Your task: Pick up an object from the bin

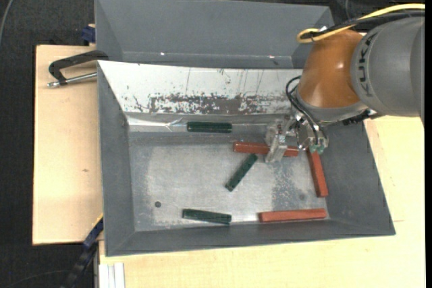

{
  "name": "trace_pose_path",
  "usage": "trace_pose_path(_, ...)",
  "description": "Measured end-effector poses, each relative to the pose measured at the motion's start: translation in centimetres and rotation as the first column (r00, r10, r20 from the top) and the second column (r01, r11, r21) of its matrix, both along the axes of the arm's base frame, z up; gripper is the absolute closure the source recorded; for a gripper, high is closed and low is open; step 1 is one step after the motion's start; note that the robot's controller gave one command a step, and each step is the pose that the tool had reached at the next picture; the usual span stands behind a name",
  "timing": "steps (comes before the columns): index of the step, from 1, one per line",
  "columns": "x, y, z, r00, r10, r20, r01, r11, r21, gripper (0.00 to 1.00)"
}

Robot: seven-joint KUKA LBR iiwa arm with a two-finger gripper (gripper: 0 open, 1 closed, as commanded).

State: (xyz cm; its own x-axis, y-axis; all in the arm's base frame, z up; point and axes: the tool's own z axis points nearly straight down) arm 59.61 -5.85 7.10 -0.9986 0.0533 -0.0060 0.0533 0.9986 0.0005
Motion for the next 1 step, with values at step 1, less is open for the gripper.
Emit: trace_pose_path(1,0.85,-0.43,14.98,0.998,0.054,0.01,-0.054,0.999,-0.003,1.0)
